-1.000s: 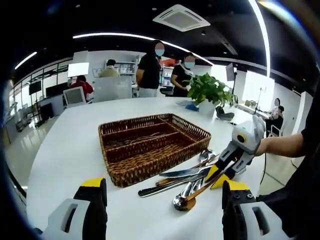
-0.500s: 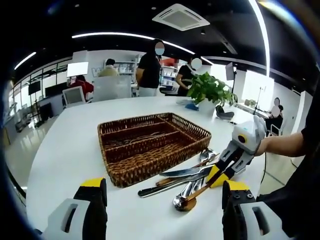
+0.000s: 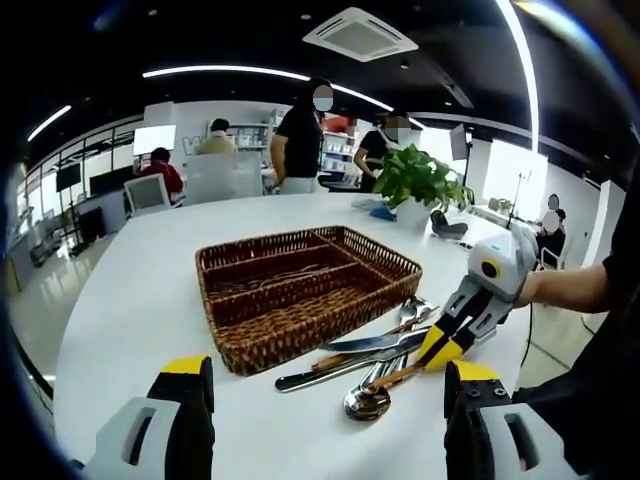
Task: Arrange the knives, forks, and spoons in their matching storage slots by inserting each utensil handle-first until every utensil is classified and aligned in the correct compartment
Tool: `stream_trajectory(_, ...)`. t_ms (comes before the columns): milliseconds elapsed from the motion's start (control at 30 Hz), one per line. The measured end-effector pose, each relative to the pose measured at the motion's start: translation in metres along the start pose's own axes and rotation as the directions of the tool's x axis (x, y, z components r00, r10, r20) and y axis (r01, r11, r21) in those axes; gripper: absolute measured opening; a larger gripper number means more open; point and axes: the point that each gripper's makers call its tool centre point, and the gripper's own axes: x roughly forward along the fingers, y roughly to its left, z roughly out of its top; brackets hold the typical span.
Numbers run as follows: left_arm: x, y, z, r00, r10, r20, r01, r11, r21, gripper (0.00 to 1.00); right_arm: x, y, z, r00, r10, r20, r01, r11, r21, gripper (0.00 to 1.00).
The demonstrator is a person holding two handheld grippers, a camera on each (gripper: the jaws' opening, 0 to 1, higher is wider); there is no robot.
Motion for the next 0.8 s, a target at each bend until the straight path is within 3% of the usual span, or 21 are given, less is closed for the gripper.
stream_trajectory(400, -0.001, -0.001, 0.001, 1.0, -0.008, 0.0, 0.008, 1.0, 0.005, 1.0, -0.006, 0.001, 0.029, 0.999, -0.017, 0.041, 0.018, 1.0, -0.023, 0.03)
stream_trajectory(800, -0.003, -0.001, 0.003, 1.0, -0.007, 0.004, 0.007, 1.0, 0.008, 1.0, -0.017, -0.02, 0.047, 0.995, -0.087, 0.058, 0.088, 0.996, -0.027, 0.03)
